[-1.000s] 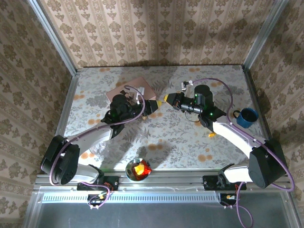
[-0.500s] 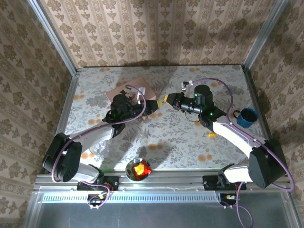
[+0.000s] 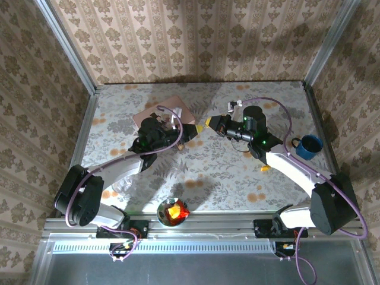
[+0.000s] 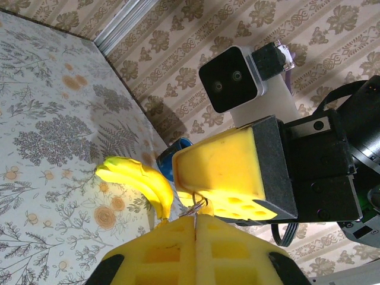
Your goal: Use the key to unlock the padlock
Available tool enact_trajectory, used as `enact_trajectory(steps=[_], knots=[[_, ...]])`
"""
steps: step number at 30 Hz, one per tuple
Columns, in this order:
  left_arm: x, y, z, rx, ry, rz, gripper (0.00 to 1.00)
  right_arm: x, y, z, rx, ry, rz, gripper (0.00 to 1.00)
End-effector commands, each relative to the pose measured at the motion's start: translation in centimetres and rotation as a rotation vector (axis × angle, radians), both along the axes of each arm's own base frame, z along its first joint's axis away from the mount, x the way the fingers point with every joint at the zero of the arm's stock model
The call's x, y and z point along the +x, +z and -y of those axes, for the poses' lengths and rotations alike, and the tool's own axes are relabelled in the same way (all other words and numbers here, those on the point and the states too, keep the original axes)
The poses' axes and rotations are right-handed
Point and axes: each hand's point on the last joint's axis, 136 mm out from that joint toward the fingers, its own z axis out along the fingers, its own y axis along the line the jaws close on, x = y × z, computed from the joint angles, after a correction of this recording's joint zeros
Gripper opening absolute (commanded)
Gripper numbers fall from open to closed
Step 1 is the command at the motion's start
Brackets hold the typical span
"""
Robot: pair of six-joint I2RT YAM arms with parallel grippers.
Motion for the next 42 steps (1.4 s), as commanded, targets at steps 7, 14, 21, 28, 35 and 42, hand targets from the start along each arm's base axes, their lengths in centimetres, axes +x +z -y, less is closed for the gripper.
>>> enact_trajectory(steps=[7, 14, 21, 28, 35, 42], knots=[[-1.8, 1.3, -1.3, 0.189, -0.038, 0.131, 0.0, -0.8, 0.5, 1.3, -0.111, -0.044, 0.039, 0.4], [-3.7, -0.6, -4.8, 0.568, -0.068, 0.149, 0.0, -2.3, 1.2, 4.9, -0.282, -0.149, 0.109, 0.59], [-5.1, 0.3, -6.2, 0.69, -0.109, 0.242, 0.0, -3.8, 1.2, 7.1, -0.389, -0.192, 0.152, 0.69], [-5.4, 0.8, -6.2, 0.788, -0.161, 0.315, 0.0, -4.9, 0.0, 7.2, -0.436, -0.161, 0.158, 1.0], [-4.7, 1.1, -5.6, 0.785, -0.174, 0.368, 0.0, -6.0, -1.2, 6.5, -0.496, -0.118, 0.181, 1.0], [-4.6, 1.0, -5.6, 0.764, -0.196, 0.412, 0.0, -7.2, -1.1, 5.0, -0.519, -0.06, 0.255, 1.0]])
